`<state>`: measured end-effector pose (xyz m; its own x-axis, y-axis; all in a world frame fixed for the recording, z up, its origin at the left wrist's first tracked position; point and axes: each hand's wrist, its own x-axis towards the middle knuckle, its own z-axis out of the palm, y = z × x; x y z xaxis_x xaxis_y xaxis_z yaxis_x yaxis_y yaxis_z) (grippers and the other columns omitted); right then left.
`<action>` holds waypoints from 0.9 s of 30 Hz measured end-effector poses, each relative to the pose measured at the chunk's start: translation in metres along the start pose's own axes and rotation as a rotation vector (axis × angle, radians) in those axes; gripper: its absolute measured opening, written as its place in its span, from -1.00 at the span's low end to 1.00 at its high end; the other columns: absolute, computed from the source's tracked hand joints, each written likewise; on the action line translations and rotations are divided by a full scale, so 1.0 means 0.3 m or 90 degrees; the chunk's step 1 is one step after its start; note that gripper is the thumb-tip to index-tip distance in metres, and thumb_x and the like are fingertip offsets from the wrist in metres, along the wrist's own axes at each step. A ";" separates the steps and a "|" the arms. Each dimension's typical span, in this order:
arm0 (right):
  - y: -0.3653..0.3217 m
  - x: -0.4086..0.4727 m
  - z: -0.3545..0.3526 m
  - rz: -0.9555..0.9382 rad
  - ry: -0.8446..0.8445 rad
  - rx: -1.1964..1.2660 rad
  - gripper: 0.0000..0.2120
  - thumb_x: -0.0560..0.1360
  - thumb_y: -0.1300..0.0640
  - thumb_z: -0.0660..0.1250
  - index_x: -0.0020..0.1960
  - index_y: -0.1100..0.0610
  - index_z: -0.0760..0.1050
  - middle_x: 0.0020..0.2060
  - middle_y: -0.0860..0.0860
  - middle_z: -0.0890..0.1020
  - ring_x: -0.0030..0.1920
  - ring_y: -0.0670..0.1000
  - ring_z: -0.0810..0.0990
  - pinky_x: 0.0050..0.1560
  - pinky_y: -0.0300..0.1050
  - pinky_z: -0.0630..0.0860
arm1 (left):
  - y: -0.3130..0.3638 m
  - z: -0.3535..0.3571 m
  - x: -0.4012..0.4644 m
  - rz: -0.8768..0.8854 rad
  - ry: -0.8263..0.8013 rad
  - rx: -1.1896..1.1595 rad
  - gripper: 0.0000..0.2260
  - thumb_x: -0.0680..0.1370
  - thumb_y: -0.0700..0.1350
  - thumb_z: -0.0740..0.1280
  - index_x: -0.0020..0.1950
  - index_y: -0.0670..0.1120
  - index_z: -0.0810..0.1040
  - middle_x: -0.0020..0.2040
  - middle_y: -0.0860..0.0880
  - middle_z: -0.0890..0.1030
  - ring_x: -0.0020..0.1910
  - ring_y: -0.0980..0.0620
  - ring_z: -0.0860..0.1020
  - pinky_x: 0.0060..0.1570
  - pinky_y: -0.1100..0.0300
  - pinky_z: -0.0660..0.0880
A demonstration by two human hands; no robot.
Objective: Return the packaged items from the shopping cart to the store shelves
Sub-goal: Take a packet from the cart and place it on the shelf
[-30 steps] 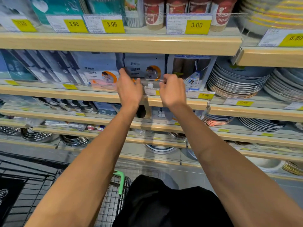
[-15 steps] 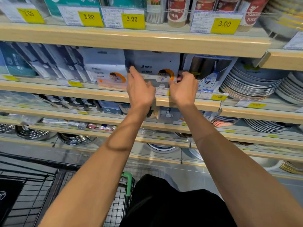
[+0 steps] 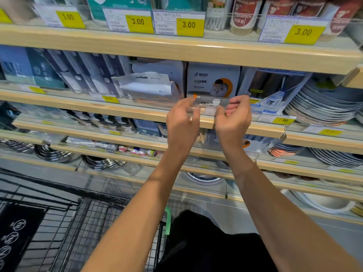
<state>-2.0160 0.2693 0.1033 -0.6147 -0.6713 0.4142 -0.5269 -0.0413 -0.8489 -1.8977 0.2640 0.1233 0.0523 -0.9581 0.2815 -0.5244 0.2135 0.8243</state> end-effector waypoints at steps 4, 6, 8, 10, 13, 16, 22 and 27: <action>-0.045 -0.035 0.055 -0.034 -0.073 0.023 -0.88 0.43 0.18 0.38 -0.08 0.10 0.46 -0.36 -0.03 0.50 -0.36 -0.02 0.51 -0.34 -0.11 0.49 | -0.115 -0.082 -0.014 -0.108 0.220 -0.200 -0.86 0.52 -0.19 0.37 0.06 -0.15 0.59 -0.11 0.02 0.62 -0.23 0.22 0.55 -0.13 0.23 0.54; -0.079 -0.044 0.091 -0.026 -0.135 0.013 -0.92 0.44 0.16 0.38 -0.07 0.10 0.54 -0.37 -0.08 0.53 -0.37 -0.07 0.52 -0.32 -0.13 0.50 | -0.178 -0.141 0.031 -0.158 0.298 -0.249 -0.75 0.51 -0.24 0.39 0.16 -0.19 0.46 -0.02 -0.05 0.56 -0.27 0.23 0.52 -0.15 0.27 0.52; -0.123 -0.044 0.134 -0.011 -0.197 -0.009 -0.82 0.44 0.11 0.42 0.04 0.10 0.58 -0.27 -0.07 0.60 -0.33 -0.09 0.55 -0.22 -0.09 0.56 | -0.227 -0.202 0.088 -0.192 0.303 -0.235 -0.65 0.52 -0.21 0.42 0.25 -0.13 0.39 0.12 -0.08 0.52 -0.18 0.18 0.55 -0.07 0.30 0.54; -0.161 -0.037 0.170 -0.016 -0.241 -0.034 -0.70 0.46 0.06 0.45 0.17 0.09 0.56 -0.10 -0.03 0.64 -0.27 -0.09 0.59 -0.10 -0.08 0.57 | -0.257 -0.246 0.144 -0.191 0.282 -0.190 -0.62 0.54 -0.14 0.42 0.30 -0.12 0.39 0.17 -0.07 0.53 -0.13 0.16 0.56 -0.03 0.31 0.55; -0.203 -0.028 0.228 -0.043 -0.270 -0.057 -0.58 0.47 -0.02 0.45 0.27 0.11 0.51 0.00 0.05 0.67 -0.07 0.03 0.65 0.00 -0.05 0.56 | -0.264 -0.287 0.210 -0.136 0.235 -0.071 -0.66 0.56 -0.04 0.38 0.30 -0.11 0.47 0.08 0.02 0.59 -0.12 0.20 0.55 -0.01 0.30 0.51; -0.217 -0.011 0.278 0.000 -0.254 -0.099 -0.60 0.54 -0.11 0.36 0.20 0.18 0.50 -0.04 0.13 0.67 0.01 0.16 0.64 -0.11 -0.04 0.47 | -0.245 -0.306 0.258 -0.084 0.216 0.023 -0.68 0.57 0.05 0.35 0.26 -0.08 0.54 -0.04 0.09 0.59 -0.10 0.18 0.53 -0.06 0.29 0.45; -0.234 0.065 0.306 0.047 -0.214 -0.165 -0.60 0.56 -0.15 0.31 -0.17 0.19 0.45 -0.24 0.13 0.56 -0.07 0.24 0.61 -0.21 -0.07 0.31 | -0.224 -0.323 0.377 -0.093 0.239 0.132 -0.74 0.49 0.09 0.38 -0.03 -0.09 0.62 -0.17 0.02 0.67 -0.06 -0.04 0.62 -0.05 0.09 0.49; -0.241 0.101 0.338 0.015 -0.176 -0.272 -0.50 0.54 -0.21 0.28 0.06 0.26 0.58 -0.13 0.20 0.68 -0.03 0.20 0.64 -0.16 -0.07 0.40 | -0.245 -0.306 0.428 -0.162 0.183 0.277 -0.78 0.49 -0.06 0.35 0.04 -0.17 0.61 0.03 -0.17 0.67 0.07 -0.21 0.60 0.02 0.00 0.51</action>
<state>-1.9369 0.1767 0.1440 -0.4817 -0.8413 0.2455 -0.7433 0.2437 -0.6230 -1.7743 0.1426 0.1440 0.4193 -0.8656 0.2738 -0.7632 -0.1728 0.6226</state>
